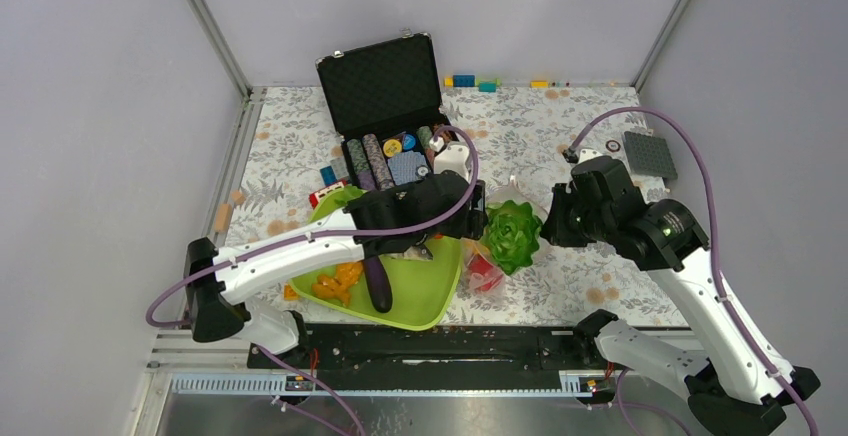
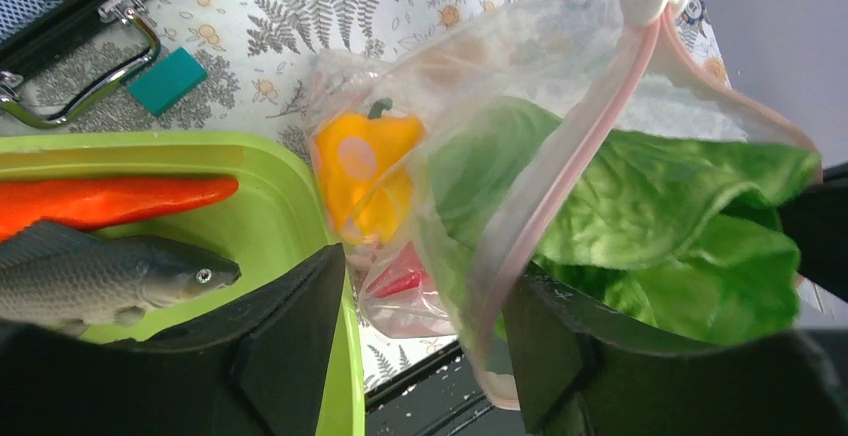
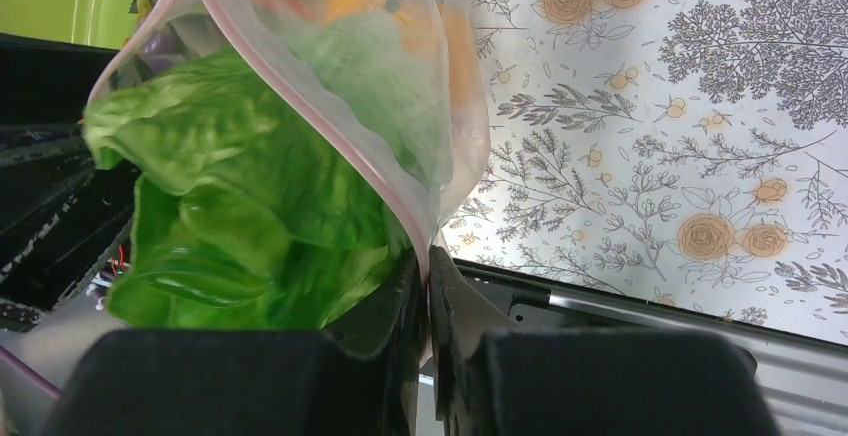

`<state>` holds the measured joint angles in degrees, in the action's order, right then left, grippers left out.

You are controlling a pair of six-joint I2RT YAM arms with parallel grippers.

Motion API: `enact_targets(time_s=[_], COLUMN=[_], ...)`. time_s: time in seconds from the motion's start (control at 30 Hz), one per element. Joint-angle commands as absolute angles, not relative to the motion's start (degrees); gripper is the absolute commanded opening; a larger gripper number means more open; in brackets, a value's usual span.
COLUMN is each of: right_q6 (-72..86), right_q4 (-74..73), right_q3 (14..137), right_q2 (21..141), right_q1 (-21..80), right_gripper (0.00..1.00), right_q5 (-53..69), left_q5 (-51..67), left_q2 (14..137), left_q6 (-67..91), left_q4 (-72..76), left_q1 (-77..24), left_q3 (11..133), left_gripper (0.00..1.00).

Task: Place the food in the zip-top bag and seal the zipper
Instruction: Adjust the zipper food storage bag at the center of the board.

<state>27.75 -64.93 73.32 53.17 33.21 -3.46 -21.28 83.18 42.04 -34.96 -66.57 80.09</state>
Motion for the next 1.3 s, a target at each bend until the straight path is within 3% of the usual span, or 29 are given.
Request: enact_targets(time_s=[0.0,0.2,0.27,0.33,0.37,0.67,0.83,1.1,1.27], right_q6=[29.2,29.4,28.9,28.0,27.6,25.9,24.0,23.8,23.4], right_q4=[-65.4,-65.3,-65.2,-65.4,-65.5,-73.6,-74.0,-76.9,-74.0], right_q3=[75.0,75.4,75.8,76.3,76.8,88.0,89.9,97.6,96.5], right_q2=[53.8,53.8,53.9,54.1,54.2,56.6,55.5,55.3,53.7], right_q1=[32.9,32.9,32.9,32.9,32.9,32.7,32.3,32.3,32.3], right_gripper=[0.11,0.11,0.11,0.11,0.11,0.15,0.11,0.09,0.06], right_q5=[-1.4,-0.2,-0.2,1.0,0.4,-31.3,-34.7,-41.9,-44.6], left_q5=[-17.3,-15.6,-14.5,-13.3,-12.5,-9.1,-9.9,-3.2,-4.4], left_q2=[79.7,79.8,80.0,80.1,80.2,79.7,83.4,98.8,98.9], left_q6=[43.2,44.0,43.4,42.4,41.7,38.1,36.9,34.3,34.1], left_q4=[-32.6,-30.7,-29.6,-28.9,-28.8,-34.1,-34.8,-34.7,-33.4], left_q1=[-66.5,-66.6,-66.6,-66.8,-66.9,-68.4,-68.4,-68.4,-68.2], left_q3=[78.1,76.4,76.7,77.6,78.4,85.9,90.7,110.2,108.8], left_gripper=[0.59,0.42,0.26,0.02,0.00,0.00,0.00,0.00,0.00])
